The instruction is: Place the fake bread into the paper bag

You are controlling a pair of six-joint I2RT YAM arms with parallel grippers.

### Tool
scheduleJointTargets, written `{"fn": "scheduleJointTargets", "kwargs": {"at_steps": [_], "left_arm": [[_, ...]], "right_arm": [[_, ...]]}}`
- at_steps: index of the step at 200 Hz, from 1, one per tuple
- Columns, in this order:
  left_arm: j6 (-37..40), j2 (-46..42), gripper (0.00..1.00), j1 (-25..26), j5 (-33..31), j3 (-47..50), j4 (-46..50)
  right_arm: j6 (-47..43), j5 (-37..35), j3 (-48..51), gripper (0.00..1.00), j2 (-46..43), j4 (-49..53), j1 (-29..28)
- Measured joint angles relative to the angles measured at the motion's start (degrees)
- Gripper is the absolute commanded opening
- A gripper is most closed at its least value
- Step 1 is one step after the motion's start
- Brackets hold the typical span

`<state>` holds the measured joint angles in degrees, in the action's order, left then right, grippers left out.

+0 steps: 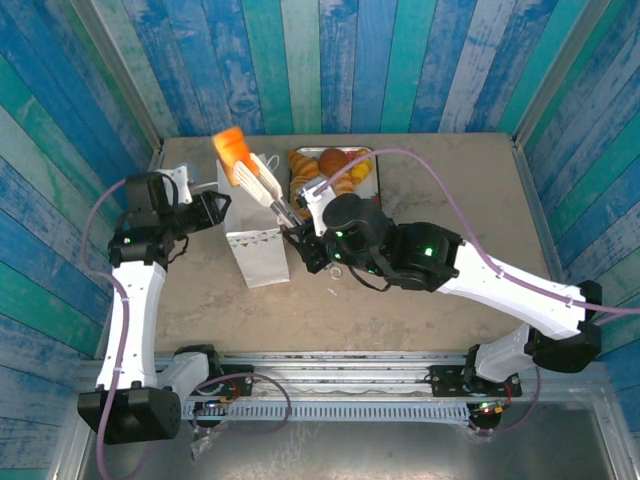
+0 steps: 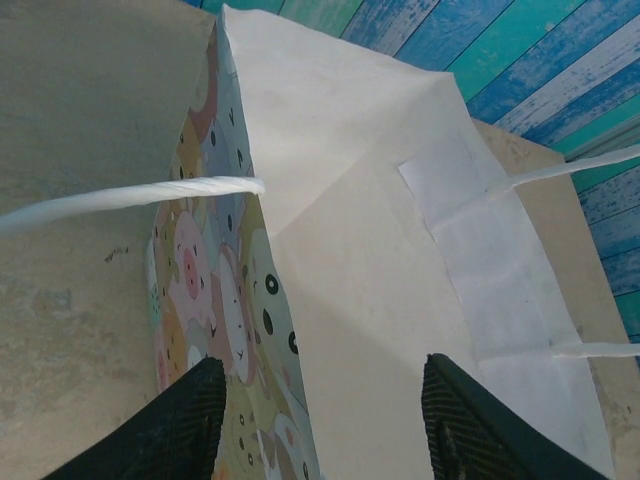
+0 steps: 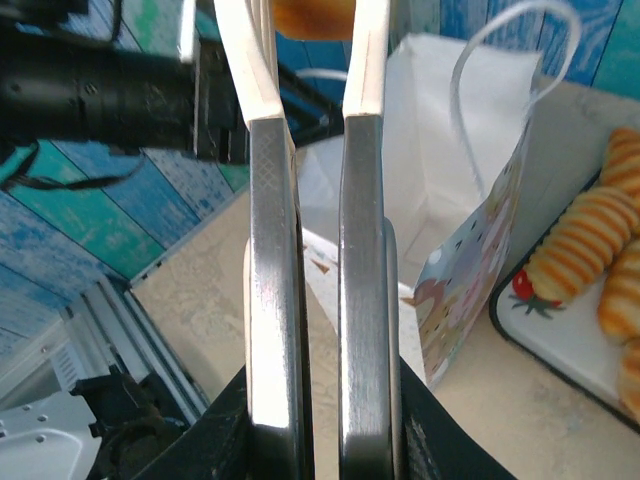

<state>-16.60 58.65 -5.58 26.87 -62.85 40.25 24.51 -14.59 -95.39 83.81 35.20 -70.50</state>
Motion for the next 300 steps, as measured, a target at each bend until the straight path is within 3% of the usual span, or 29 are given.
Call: {"fn": "scheduleJointTargets", "kwargs": {"at_steps": [65, 208, 300], "left_arm": [[-0.2, -0.3, 0.41, 0.0, -1.4, 3.9, -1.3], [-0.2, -2.2, 0.38, 0.0, -2.5, 5.2, -1.6], [-0.1, -2.2, 0.37, 0.0, -2.8, 5.2, -1.6]], "right_arm": [[3.4, 0.8, 0.7, 0.01, 4.3, -0.2, 0.1], [4.6, 5.3, 2.4, 0.01, 8.6, 4.1, 7.1], [3.4, 7.2, 1.7, 0.36, 10.0, 4.2, 7.6]]}}
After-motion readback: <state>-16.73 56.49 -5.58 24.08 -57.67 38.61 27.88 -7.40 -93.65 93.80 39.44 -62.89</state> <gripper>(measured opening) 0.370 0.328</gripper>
